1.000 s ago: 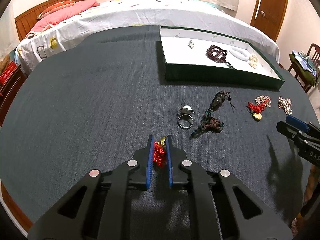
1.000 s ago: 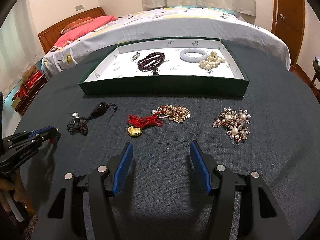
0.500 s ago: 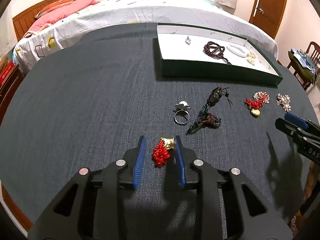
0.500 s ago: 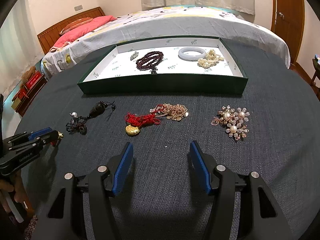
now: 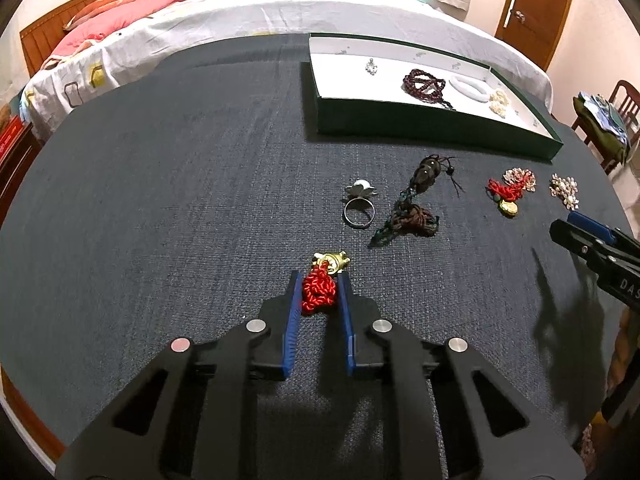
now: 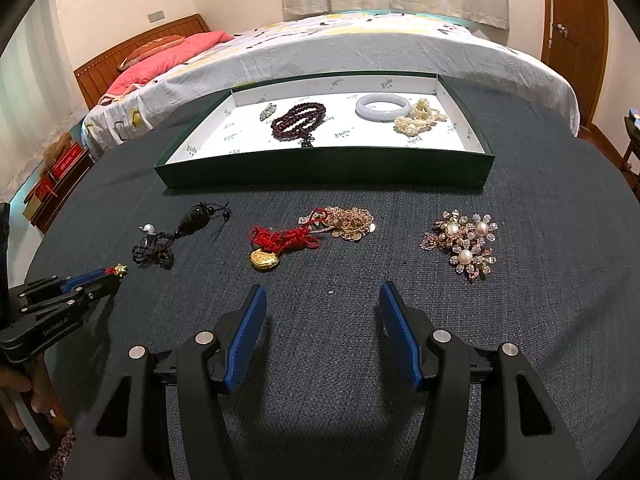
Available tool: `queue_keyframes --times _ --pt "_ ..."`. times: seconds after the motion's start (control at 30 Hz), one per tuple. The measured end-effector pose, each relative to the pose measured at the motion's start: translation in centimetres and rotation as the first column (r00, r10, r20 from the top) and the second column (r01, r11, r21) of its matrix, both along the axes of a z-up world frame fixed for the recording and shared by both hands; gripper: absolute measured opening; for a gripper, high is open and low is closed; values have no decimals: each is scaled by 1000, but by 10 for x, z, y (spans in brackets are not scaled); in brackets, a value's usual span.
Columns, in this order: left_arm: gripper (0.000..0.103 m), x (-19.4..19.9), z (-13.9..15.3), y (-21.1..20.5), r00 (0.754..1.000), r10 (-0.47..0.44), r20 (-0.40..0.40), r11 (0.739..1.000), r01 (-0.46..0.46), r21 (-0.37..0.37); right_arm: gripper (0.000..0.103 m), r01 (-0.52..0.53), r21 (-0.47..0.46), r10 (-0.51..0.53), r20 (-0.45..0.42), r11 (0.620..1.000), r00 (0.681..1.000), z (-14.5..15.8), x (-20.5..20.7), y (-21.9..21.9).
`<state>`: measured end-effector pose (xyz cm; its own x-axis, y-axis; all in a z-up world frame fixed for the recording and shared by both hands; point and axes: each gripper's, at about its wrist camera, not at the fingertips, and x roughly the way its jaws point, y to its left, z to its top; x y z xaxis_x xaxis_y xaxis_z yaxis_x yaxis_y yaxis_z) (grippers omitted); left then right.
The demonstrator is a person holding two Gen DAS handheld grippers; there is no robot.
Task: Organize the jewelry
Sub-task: 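Lift the red tassel with the left gripper while the right gripper moves toward the gold chain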
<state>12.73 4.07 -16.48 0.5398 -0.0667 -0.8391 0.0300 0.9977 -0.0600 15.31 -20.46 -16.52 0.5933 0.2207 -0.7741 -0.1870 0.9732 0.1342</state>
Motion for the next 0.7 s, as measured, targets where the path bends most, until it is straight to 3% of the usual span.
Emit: queue_keyframes --times 0.7 --pt "14 8 21 10 997 34 71 999 -36 23 58 7 -10 -7 17 1000 1000 9 11 -1"
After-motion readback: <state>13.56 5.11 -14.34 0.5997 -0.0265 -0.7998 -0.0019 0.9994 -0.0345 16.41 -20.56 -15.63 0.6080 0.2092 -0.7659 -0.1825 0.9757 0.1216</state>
